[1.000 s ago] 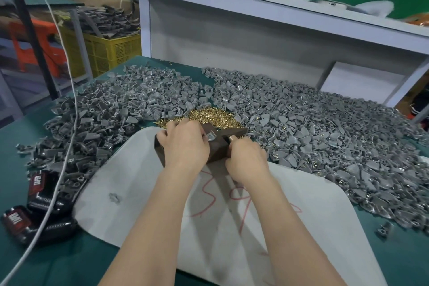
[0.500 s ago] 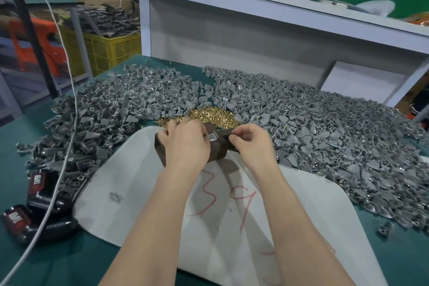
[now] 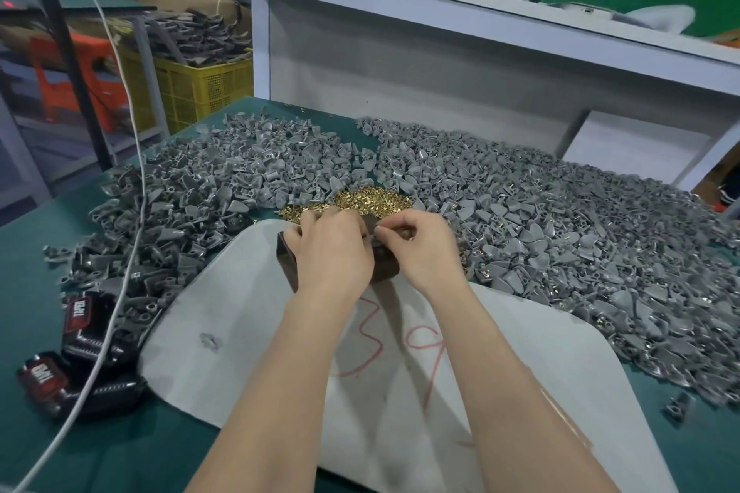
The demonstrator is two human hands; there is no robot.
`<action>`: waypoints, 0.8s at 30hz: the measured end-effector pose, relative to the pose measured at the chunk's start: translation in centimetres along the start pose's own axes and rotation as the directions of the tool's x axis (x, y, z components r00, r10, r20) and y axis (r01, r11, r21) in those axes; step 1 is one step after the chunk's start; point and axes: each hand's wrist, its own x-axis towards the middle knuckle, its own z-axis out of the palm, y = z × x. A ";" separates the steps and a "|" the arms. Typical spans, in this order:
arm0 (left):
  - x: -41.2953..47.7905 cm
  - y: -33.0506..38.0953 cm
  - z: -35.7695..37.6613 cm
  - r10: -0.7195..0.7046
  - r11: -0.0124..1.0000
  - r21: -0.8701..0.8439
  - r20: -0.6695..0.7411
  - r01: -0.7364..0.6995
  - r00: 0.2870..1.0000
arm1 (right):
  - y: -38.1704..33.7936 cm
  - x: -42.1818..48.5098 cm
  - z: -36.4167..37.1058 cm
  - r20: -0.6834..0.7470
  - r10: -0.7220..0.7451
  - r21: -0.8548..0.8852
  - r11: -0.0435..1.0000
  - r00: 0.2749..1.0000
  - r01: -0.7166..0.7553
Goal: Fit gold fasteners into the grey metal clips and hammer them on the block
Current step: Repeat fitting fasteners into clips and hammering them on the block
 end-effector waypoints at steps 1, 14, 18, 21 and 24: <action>0.0 0.0 0.0 0.001 1.000 -0.001 0.000 -0.001 1.000 | 0.0 0.0 0.2 0.003 -0.011 -0.036 0.999 1.000 0.011; 0.1 0.1 -0.2 0.000 0.999 -0.035 -0.007 0.000 1.000 | -1.4 0.2 -0.1 0.092 -0.070 -0.350 0.932 0.993 0.098; 0.0 0.1 -0.3 0.002 1.000 -0.028 0.000 -0.002 1.000 | -2.4 0.5 -0.3 0.141 -0.067 -0.474 0.871 0.988 0.127; 0.0 0.2 -0.1 0.010 1.000 0.004 -0.008 -0.010 1.000 | -2.8 0.6 -0.2 0.185 -0.072 -0.533 0.830 0.980 0.162; 0.0 0.1 0.0 0.021 1.000 0.012 -0.012 -0.020 1.000 | -3.0 0.9 -0.1 0.217 -0.080 -0.587 0.785 0.973 0.195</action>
